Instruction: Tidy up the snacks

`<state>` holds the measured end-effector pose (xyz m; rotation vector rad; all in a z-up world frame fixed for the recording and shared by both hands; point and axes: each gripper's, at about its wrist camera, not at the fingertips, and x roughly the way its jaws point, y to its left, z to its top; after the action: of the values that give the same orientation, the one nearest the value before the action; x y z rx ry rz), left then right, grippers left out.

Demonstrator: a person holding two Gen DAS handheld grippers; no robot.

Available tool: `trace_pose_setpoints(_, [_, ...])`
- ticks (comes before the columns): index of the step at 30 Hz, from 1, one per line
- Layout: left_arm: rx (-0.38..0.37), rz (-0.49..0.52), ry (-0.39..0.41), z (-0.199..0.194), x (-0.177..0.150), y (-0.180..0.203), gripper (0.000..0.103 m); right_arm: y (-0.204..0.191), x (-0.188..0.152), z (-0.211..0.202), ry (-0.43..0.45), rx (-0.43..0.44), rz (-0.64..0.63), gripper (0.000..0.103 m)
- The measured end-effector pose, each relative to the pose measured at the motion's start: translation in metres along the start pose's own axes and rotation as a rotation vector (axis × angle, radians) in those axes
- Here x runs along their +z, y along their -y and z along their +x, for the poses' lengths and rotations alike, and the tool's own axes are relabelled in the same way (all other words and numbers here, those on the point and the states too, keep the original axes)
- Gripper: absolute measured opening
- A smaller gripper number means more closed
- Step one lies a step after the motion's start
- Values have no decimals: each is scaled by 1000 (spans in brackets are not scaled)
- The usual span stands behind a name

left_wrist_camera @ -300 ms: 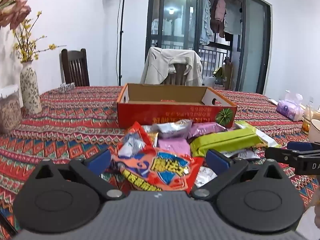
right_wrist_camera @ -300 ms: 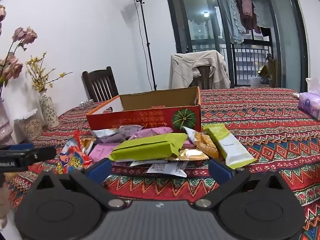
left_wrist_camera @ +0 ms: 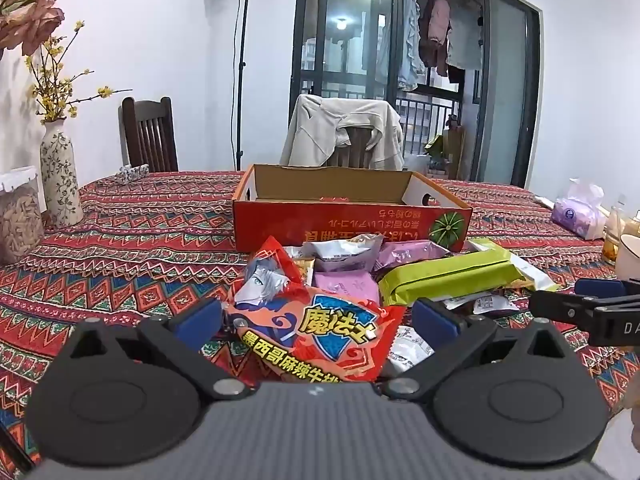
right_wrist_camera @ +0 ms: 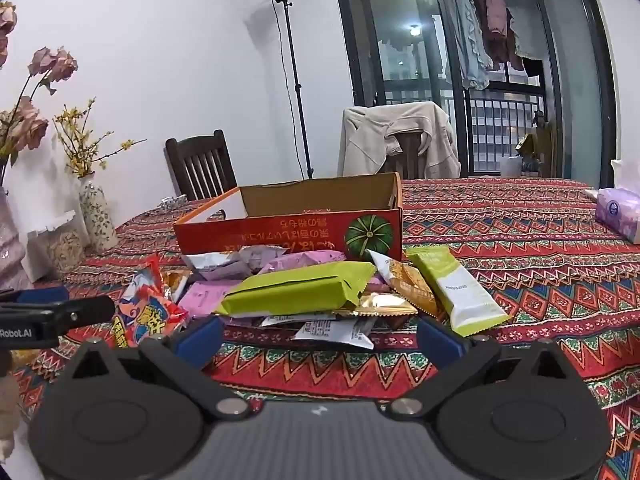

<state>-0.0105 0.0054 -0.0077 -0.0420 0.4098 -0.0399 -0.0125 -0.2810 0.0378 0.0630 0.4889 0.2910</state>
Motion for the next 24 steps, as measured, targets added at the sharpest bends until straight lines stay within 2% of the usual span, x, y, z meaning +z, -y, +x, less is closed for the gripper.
trace_pose_setpoints(2, [-8, -9, -12, 3, -2, 0, 103, 3, 2, 11, -33, 33, 0, 103])
trace_pose_setpoints(24, [-17, -39, -12, 6, -5, -5, 103, 0, -1, 10, -43, 7, -17, 103])
